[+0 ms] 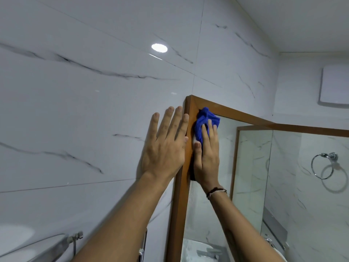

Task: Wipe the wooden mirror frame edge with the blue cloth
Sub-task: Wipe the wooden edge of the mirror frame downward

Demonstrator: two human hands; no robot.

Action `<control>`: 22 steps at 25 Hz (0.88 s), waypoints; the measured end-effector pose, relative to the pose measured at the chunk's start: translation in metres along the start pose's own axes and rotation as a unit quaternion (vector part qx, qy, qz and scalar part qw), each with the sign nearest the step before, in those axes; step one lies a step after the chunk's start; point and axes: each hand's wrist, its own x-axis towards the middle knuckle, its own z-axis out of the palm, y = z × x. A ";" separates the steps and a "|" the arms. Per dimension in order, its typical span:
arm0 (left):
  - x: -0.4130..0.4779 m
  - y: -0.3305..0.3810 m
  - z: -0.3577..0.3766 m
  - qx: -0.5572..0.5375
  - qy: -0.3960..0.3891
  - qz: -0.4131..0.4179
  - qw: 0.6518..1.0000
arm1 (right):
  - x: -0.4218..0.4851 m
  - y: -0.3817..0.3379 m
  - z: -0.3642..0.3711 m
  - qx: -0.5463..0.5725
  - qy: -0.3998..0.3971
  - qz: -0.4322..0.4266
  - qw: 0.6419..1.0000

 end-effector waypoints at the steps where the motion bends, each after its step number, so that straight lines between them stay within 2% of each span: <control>1: 0.000 0.000 0.001 0.002 0.001 0.000 1.000 | 0.001 0.000 0.001 -0.001 0.004 0.001 1.000; 5: 0.000 -0.001 -0.003 0.004 -0.014 -0.001 1.000 | -0.110 0.005 0.006 0.031 -0.015 0.045 0.998; 8: 0.000 -0.001 -0.009 -0.007 -0.024 -0.001 1.000 | -0.184 0.011 -0.001 -0.028 -0.042 0.022 0.998; 10: 0.000 -0.001 -0.008 -0.003 -0.025 0.000 1.000 | -0.152 0.010 0.000 -0.020 -0.043 0.016 0.999; 15: -0.001 -0.001 -0.005 -0.004 -0.025 0.006 1.000 | -0.007 -0.006 -0.002 -0.001 -0.009 -0.003 1.000; 18: -0.001 -0.001 -0.003 -0.001 -0.024 0.008 1.000 | 0.022 0.009 -0.006 -0.003 0.003 -0.008 1.000; 20: -0.001 -0.002 -0.002 0.004 -0.024 0.007 1.000 | 0.030 0.030 -0.013 0.016 0.027 0.034 0.999; 22: -0.001 -0.003 -0.002 0.003 -0.023 0.007 1.000 | 0.043 0.053 -0.023 0.051 0.064 0.132 0.988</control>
